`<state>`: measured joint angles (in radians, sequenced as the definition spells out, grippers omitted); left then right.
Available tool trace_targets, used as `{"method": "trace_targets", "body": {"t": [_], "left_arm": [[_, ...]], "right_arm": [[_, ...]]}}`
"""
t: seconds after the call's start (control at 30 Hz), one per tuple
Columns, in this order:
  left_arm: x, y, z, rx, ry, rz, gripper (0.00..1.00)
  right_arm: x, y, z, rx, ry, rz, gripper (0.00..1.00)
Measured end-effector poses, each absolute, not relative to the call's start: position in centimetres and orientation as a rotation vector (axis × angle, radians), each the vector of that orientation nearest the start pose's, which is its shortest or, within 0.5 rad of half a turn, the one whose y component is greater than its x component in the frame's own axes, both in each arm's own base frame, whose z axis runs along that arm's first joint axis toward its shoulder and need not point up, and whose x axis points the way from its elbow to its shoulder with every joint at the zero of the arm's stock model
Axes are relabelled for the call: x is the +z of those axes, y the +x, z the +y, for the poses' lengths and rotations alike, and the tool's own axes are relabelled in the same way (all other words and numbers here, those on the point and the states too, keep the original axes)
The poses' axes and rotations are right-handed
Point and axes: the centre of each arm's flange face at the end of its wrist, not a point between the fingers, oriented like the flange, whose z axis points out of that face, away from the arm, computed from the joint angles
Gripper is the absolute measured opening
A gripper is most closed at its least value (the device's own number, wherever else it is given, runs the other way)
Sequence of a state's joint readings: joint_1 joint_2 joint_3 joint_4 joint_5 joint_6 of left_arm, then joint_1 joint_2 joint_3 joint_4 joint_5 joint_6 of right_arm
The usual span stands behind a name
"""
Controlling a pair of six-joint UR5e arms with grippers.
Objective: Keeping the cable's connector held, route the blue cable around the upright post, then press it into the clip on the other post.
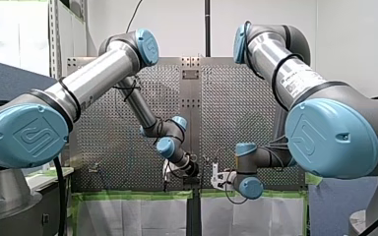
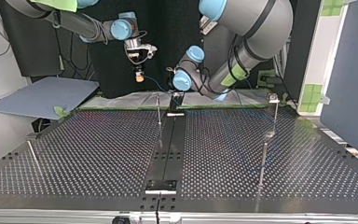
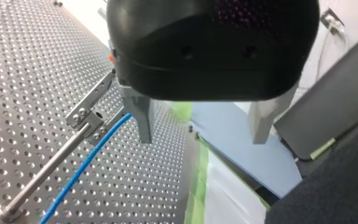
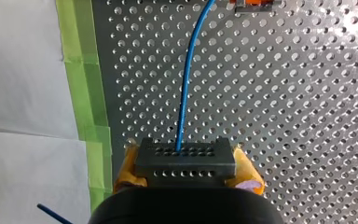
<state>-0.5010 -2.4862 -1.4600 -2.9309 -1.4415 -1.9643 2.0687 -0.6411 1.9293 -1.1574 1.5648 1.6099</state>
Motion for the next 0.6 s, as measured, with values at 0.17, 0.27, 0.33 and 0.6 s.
{"method": "trace_targets", "body": {"t": [0.17,0.27,0.33,0.6], "left_arm": [[0.2,49.0,-43.3,-0.673,0.139,2.222,1.00],[0.2,49.0,-43.2,-0.675,0.126,2.225,1.00],[0.1,48.9,-43.1,-0.663,0.137,2.234,1.00],[0.0,48.2,-42.3,-0.579,0.212,2.294,1.00]], "right_arm": [[-7.2,37.3,-40.7,1.505,1.677,-1.036,0.00],[-7.2,37.3,-40.7,1.505,1.677,-1.035,0.00],[-7.2,37.3,-40.8,1.505,1.677,-1.035,0.00],[-7.2,37.2,-40.9,1.497,1.675,-1.025,0.00]]}}
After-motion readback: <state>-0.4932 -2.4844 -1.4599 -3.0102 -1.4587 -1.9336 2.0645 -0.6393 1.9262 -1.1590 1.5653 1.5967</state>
